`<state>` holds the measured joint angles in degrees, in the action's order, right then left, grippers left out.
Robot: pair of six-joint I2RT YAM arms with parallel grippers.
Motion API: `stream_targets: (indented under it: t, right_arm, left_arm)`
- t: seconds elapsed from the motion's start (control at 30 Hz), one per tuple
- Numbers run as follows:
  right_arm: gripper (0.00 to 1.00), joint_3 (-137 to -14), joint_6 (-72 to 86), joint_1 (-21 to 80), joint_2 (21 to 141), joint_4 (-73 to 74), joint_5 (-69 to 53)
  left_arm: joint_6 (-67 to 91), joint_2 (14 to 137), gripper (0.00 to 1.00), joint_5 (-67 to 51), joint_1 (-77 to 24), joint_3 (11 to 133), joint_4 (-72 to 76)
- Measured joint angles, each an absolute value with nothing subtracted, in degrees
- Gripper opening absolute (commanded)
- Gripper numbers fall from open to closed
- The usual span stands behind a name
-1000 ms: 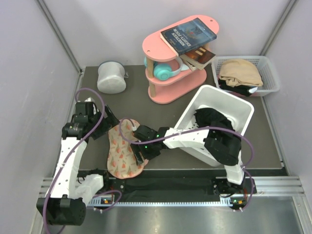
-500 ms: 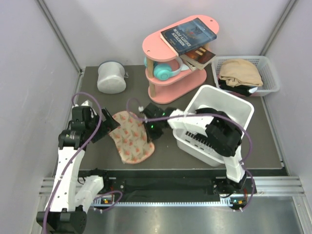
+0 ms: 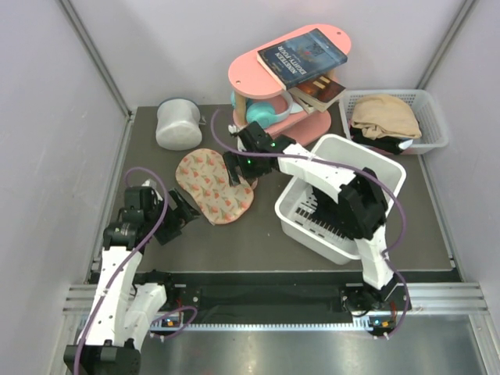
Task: Unzip the laundry bag and remove the bra
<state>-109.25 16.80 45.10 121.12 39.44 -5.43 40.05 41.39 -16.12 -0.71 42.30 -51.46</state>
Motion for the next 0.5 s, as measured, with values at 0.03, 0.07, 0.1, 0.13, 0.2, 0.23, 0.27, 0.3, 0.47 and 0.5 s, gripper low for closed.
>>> stream_targets:
  t: [0.03, 0.07, 0.1, 0.13, 0.2, 0.23, 0.27, 0.3, 0.47, 0.5]
  right_arm:
    - [0.89, -105.8, 17.5, 45.4, 119.4, 38.6, -5.2]
    - [0.89, -101.9, 18.3, 45.9, 117.2, 38.3, -5.0]
    - [0.89, -98.2, 19.4, 46.5, 115.0, 38.3, -4.8]
    - [0.89, -94.6, 20.7, 47.2, 112.7, 37.8, -4.8]
    - [0.89, -88.6, 23.5, 49.8, 108.8, 36.8, -4.9]
    - [0.89, -86.5, 25.0, 51.4, 107.5, 36.0, -5.1]
    - [0.89, -85.1, 26.3, 52.9, 106.6, 35.4, -5.3]
    - [0.88, -83.6, 28.0, 54.8, 105.9, 34.5, -5.6]
    - [0.87, -78.5, 35.5, 60.1, 105.4, 30.0, -7.8]
    - [0.87, -78.2, 36.6, 60.1, 105.5, 29.6, -7.8]
  left_arm:
    - [40.4, 41.5, 0.99, -16.3, -0.7, 41.7, -50.7]
    - [40.6, 41.6, 0.99, -16.5, -0.7, 41.1, -50.1]
    - [40.7, 41.8, 0.99, -16.6, -0.7, 40.7, -49.6]
    - [40.9, 42.2, 0.99, -16.7, -0.7, 40.4, -48.8]
    - [41.7, 43.1, 0.98, -16.7, -0.7, 39.8, -46.5]
    - [42.0, 43.7, 0.98, -16.7, -0.7, 39.5, -45.3]
    - [42.2, 44.2, 0.98, -16.8, -0.7, 39.2, -44.3]
    - [42.5, 45.0, 0.98, -16.9, -0.7, 38.9, -43.0]
    - [43.4, 48.9, 0.98, -17.1, -0.7, 38.7, -39.0]
    - [43.4, 49.1, 0.98, -17.1, -0.7, 38.7, -38.5]
